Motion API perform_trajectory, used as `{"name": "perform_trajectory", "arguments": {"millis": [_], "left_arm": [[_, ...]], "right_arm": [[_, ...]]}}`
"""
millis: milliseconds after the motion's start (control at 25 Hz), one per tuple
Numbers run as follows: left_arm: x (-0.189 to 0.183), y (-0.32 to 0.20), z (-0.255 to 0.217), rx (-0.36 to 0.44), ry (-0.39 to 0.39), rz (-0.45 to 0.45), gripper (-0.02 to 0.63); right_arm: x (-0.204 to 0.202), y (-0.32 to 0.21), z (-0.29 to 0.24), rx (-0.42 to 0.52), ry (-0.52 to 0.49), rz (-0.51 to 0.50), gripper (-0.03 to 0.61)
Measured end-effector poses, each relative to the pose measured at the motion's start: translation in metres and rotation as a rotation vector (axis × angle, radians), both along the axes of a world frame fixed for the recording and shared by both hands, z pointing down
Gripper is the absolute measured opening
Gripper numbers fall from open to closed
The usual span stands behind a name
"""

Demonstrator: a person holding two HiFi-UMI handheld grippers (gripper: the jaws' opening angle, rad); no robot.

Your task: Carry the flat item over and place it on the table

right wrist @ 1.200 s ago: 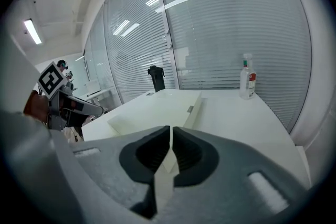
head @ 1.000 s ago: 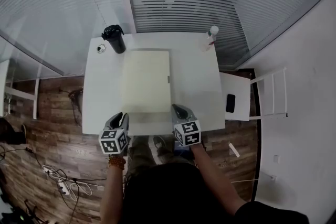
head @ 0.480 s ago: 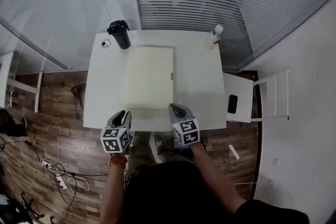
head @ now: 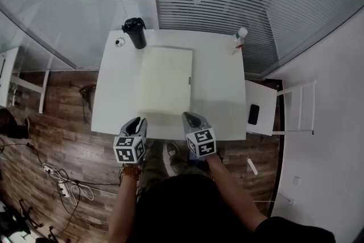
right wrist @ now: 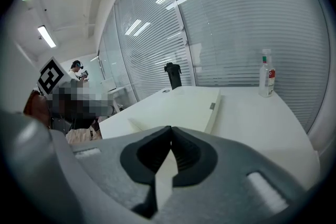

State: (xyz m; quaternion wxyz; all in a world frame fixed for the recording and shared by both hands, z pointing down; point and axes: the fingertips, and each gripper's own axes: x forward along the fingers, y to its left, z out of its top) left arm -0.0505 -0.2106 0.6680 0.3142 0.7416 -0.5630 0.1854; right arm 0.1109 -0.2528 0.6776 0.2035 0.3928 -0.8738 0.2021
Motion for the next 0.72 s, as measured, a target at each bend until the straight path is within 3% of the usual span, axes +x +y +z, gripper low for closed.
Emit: {"name": "perform_trajectory", "arguments": {"millis": [360,720], "left_arm": [[0.016,-0.015,-0.023,0.052,-0.005,0.029,0.089],[0.022,-0.07,-0.099,0.229,0.018,0.066,0.084]], "right_arm": [[-0.02,-0.004,-0.026,0.038,-0.018,-0.023,-0.002],[-0.051,-0.038,-0.107,0.213,-0.029,-0.012,-0.002]]}}
